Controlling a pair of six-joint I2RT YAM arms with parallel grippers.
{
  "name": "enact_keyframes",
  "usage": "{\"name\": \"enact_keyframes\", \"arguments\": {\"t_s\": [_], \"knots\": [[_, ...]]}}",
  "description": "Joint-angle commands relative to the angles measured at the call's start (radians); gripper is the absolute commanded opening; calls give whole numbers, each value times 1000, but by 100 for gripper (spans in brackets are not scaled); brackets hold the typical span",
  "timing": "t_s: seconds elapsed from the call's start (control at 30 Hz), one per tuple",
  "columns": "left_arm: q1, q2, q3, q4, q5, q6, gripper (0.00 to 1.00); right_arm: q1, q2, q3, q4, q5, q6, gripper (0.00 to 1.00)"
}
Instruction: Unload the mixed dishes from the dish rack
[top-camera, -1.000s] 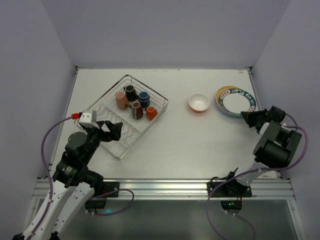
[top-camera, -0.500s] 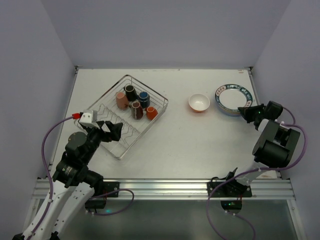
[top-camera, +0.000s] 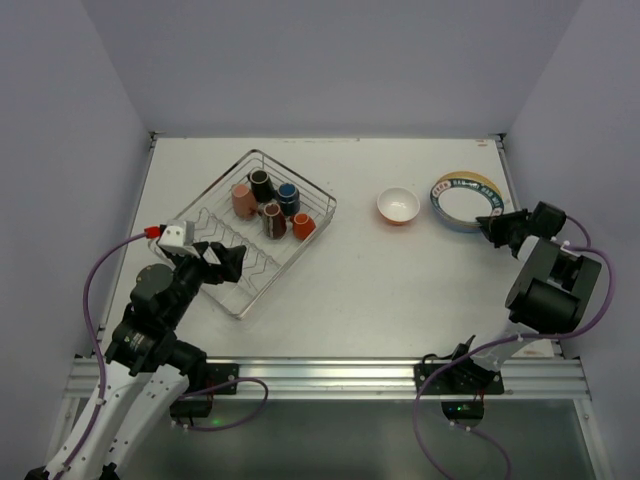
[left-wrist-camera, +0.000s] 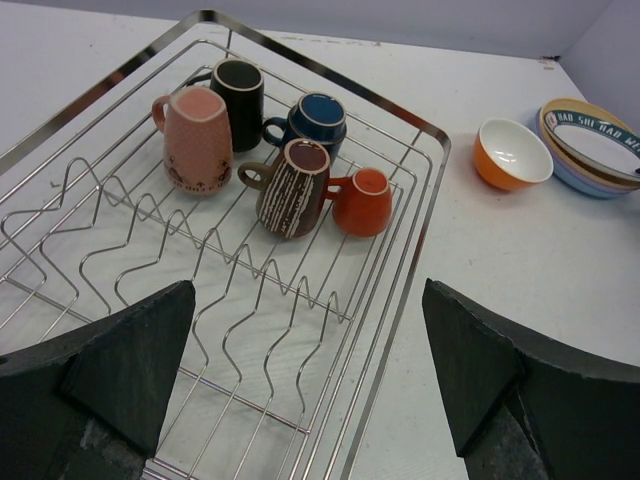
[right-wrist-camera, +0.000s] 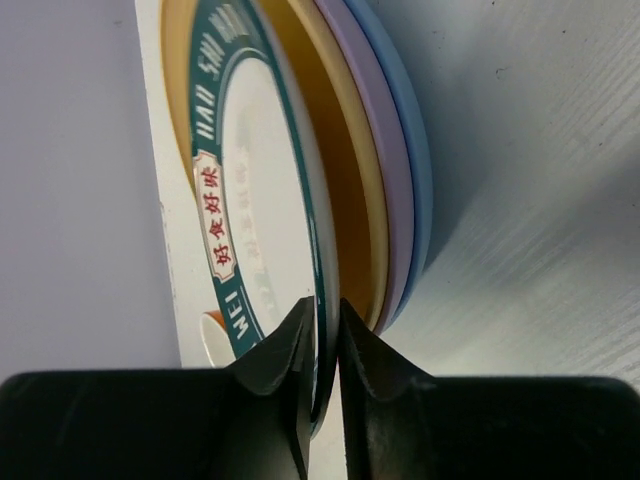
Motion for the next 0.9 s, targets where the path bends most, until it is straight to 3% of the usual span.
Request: {"name": "enact_keyframes", "arguments": {"t_s": [0.0,0.07,0.13,0.3,0.43,0.53,0.77,0.87], "knots": [[-7,-8,-9,27,12,24,100,-2,-15,51,10,5,-14,18],[-7,-13,-9,25,4,24,100,-2,-21,63,0,9,-18,22],[-7,-13,-9,25,-1,24,100,-2,-23,74,-20,12,-24,35],[-7,-4,-3,22,2,25,100,2,-41,81,-77,63,-64,39],[-7,-8,-6,24,-1,25,100,41,-53,129,-158,149,-115,55],[-7,-4,-5,24,4,25,100,71,-60,162,-238,219,-149,63],[-6,-10,-9,25,-2,27,100,105,-72,227,-369,324,-205,75],[-7,-8,-9,24,-2,27,100,120,-69,250,-392,351,-231,75]]}}
